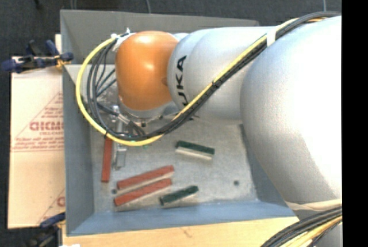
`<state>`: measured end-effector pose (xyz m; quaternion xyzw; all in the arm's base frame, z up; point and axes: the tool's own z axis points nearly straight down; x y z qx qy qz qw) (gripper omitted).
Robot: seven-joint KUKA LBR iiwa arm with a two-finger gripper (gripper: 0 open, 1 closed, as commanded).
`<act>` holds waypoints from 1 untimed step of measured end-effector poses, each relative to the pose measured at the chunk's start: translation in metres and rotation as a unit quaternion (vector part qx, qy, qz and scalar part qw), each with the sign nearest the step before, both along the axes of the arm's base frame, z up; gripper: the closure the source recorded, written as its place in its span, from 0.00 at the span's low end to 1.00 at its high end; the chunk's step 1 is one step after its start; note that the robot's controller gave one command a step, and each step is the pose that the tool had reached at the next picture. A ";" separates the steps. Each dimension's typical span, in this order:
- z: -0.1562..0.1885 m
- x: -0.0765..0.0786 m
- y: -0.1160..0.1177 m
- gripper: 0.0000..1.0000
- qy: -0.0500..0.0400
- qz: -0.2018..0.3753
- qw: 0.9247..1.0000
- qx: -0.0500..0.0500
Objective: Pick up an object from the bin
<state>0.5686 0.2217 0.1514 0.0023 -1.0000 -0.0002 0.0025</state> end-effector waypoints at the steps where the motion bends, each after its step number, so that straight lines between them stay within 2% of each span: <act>1: 0.005 0.002 -0.001 0.00 -0.004 -0.002 1.000 0.001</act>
Offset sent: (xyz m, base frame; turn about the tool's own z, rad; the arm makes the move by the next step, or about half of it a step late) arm -0.0488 -0.0093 -0.0788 0.0883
